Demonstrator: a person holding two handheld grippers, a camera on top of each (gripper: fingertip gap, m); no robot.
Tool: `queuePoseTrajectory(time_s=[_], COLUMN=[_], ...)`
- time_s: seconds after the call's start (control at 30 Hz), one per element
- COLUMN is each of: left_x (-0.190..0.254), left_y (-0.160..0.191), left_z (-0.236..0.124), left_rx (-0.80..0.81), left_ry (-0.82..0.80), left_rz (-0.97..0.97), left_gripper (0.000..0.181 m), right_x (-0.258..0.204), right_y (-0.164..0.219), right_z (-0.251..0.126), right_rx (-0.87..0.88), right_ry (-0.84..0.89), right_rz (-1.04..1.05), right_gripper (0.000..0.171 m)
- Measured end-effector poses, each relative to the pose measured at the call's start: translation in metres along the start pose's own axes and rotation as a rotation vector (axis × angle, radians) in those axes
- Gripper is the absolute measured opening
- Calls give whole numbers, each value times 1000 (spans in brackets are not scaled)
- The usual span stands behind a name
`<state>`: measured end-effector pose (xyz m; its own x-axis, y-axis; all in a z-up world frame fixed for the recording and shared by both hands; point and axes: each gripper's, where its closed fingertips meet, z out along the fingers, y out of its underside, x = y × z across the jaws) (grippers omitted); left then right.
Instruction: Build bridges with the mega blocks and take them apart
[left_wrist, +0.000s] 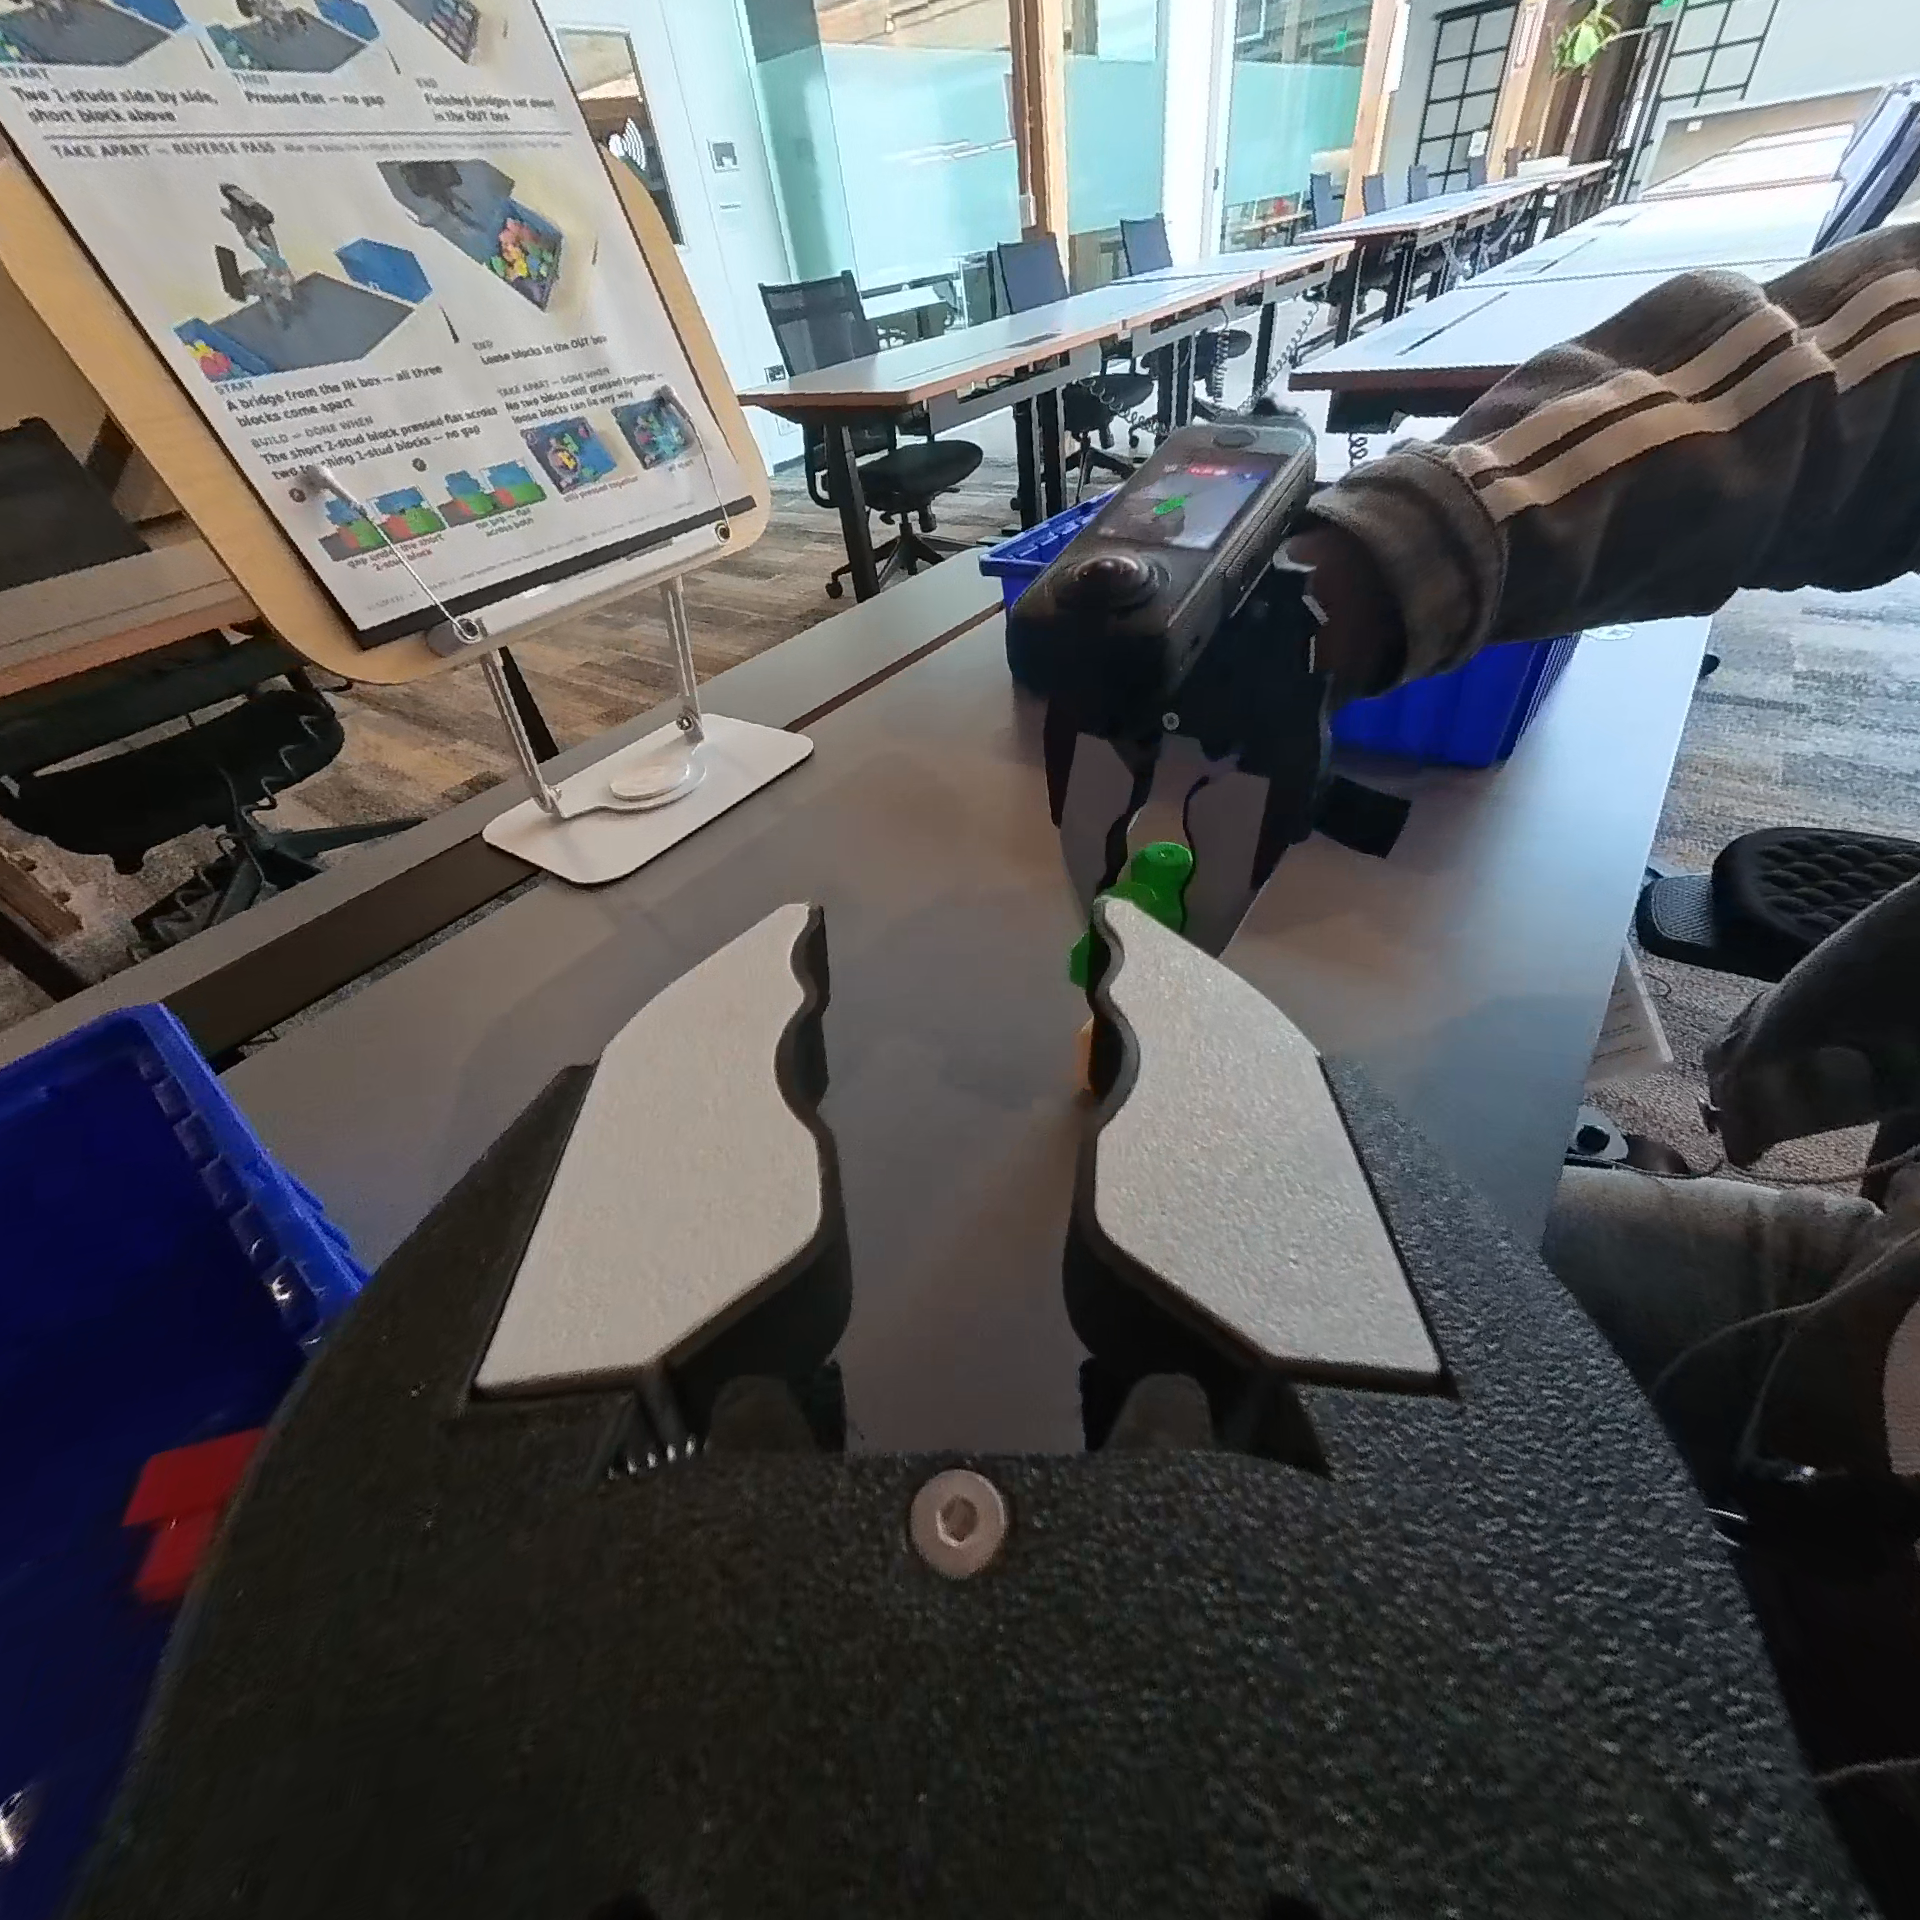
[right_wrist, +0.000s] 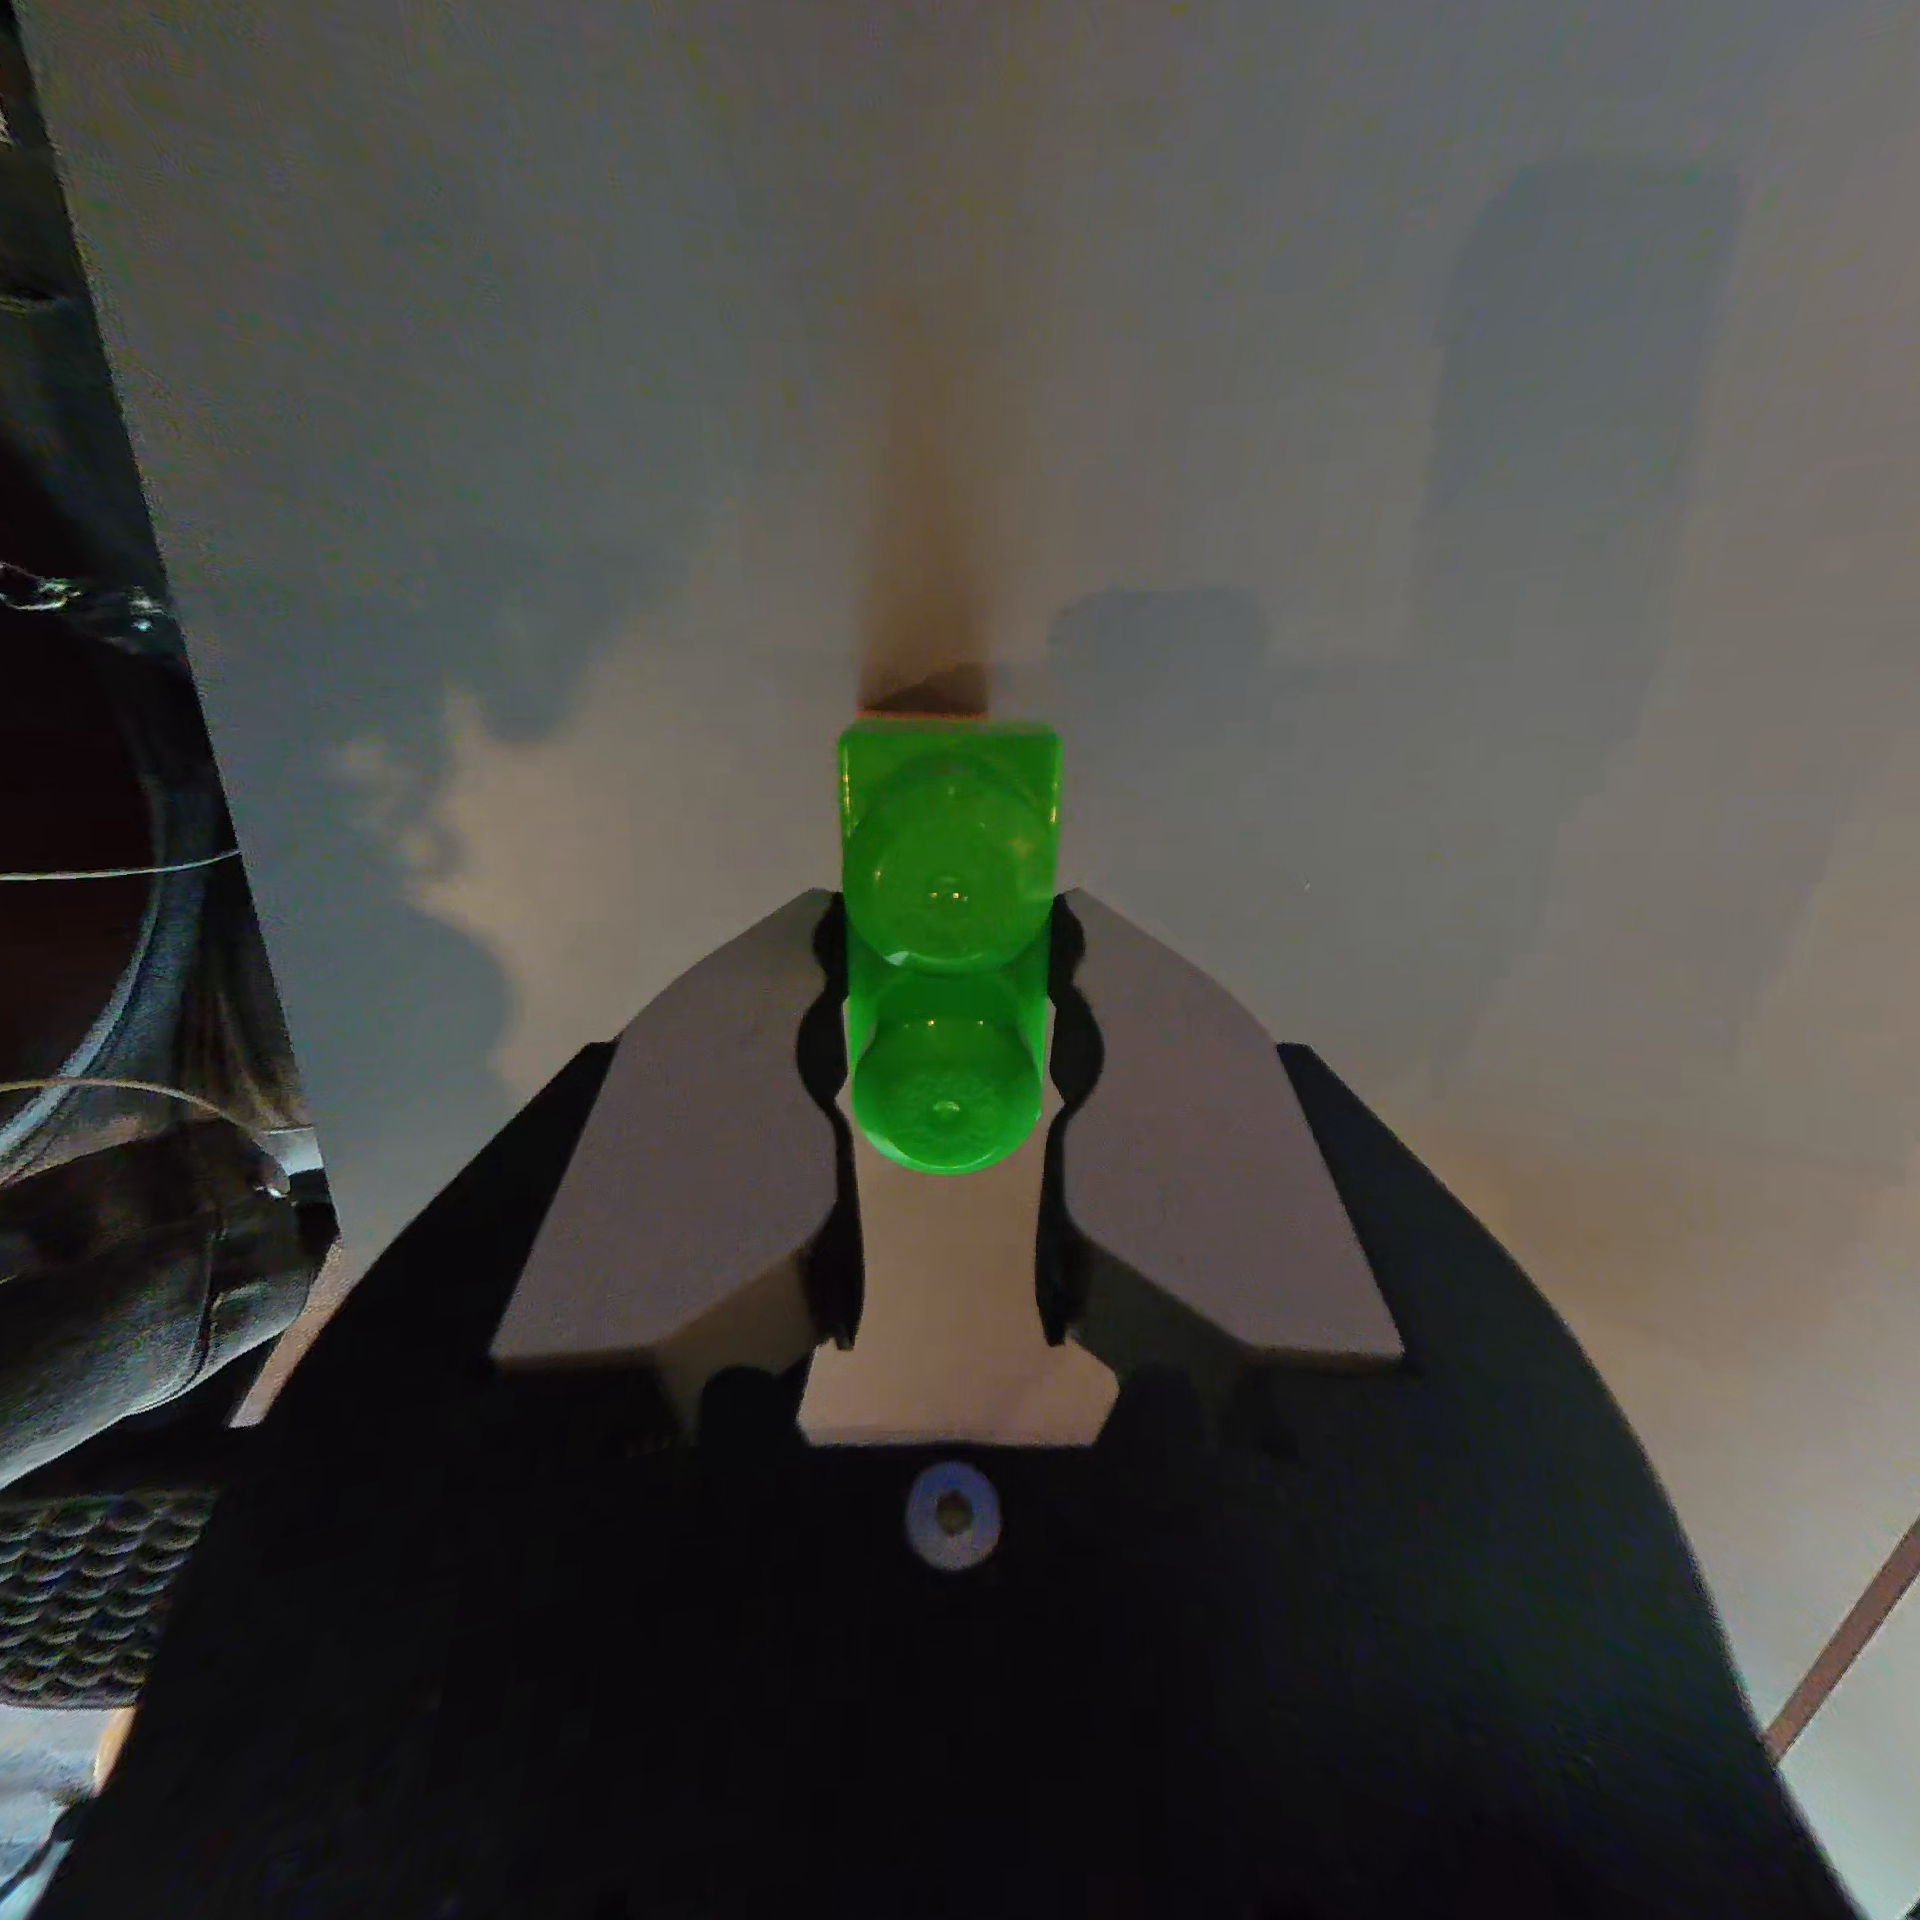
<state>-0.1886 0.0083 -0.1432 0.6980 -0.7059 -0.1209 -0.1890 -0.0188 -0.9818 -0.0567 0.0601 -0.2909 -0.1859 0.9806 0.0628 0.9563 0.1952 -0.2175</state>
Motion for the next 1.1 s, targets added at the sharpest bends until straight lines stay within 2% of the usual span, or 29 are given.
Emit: queuePoseTrajectory(time_s=[0.67, 1.1], left_x=[-3, -2], left_y=[5, 11], left_z=[-2, 1], left_rx=[-19, -40], left_ry=[-1, 12], left_rz=[4, 3], left_gripper=[46, 46], right_x=[-2, -4], right_y=[0, 4], right_z=[11, 20], right_rx=[-15, -87], right_ry=[-33, -54], right_rz=[9, -14], right_gripper=[36, 35])
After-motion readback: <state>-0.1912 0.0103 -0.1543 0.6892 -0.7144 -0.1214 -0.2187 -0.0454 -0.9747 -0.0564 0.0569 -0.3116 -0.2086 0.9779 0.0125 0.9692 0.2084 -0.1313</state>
